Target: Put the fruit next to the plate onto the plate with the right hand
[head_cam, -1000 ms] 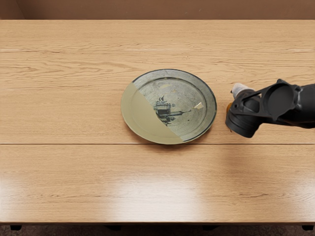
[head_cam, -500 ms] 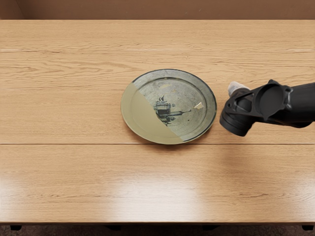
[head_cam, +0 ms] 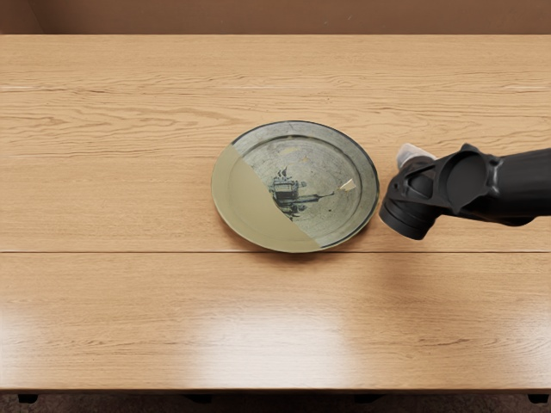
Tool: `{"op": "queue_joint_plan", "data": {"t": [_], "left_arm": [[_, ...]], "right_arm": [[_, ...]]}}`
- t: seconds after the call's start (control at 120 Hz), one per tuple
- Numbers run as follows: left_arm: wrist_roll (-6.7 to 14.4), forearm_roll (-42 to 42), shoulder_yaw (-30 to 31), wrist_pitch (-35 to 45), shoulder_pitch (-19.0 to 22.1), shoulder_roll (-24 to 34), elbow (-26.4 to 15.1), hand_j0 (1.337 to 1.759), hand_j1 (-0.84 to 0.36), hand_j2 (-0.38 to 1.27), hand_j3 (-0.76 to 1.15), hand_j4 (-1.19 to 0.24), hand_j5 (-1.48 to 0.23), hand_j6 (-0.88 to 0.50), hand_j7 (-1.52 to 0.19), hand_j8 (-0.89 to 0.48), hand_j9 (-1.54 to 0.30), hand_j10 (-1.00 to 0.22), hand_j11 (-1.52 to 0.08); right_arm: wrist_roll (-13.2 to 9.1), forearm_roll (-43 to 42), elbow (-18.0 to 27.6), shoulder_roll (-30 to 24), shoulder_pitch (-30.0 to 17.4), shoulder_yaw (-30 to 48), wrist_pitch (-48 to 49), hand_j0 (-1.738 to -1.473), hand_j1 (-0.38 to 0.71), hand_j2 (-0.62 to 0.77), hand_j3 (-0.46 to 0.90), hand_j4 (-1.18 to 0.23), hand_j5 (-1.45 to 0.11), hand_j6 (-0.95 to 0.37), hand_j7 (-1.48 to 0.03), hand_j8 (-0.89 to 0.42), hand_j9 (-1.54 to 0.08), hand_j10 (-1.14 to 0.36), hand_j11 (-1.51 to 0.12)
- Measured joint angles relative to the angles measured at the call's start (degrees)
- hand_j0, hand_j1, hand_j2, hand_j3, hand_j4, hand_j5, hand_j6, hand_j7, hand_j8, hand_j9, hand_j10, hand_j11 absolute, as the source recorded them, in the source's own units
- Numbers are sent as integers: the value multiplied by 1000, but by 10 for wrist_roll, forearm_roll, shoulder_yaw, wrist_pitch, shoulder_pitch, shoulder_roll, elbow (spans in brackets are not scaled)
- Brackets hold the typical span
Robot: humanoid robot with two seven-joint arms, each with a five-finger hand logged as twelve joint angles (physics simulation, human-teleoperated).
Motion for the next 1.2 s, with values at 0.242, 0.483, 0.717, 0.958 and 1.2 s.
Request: {"op": "queue_joint_plan", "data": {"t": [0.242,0.483,0.717,0.958,1.2], "left_arm": [[0,0,0,0,-1,0,0,1658,349,0,0,0,0,0,0,0,0,0,0],[0,0,0,0,-1,0,0,1658,349,0,0,0,0,0,0,0,0,0,0],[0,0,0,0,-1,0,0,1658,349,0,0,0,0,0,0,0,0,0,0],[0,0,0,0,0,0,0,1658,349,0,0,0,0,0,0,0,0,0,0],[0,0,0,0,-1,0,0,1658,349,0,0,0,0,0,0,0,0,0,0]], "right_arm": [[0,-3,-6,-1,-5,-2,0,-1658,-184,-27,0,-139,-180,-140,-180,-140,-180,-139,-180],[0,-4,-26,1,-15,-1,0,-1658,-182,-27,0,-140,-181,-141,-181,-141,-181,-140,-181],[0,-1,-28,15,-13,0,0,-1658,-182,-27,0,-141,-182,-142,-182,-141,-182,-141,-182],[0,0,-26,29,-10,1,0,-1658,-182,-27,0,-141,-182,-142,-182,-141,-182,-141,-182],[0,3,-24,30,-8,1,0,-1658,-182,-27,0,-141,-182,-142,-182,-141,-182,-141,-182]]}}
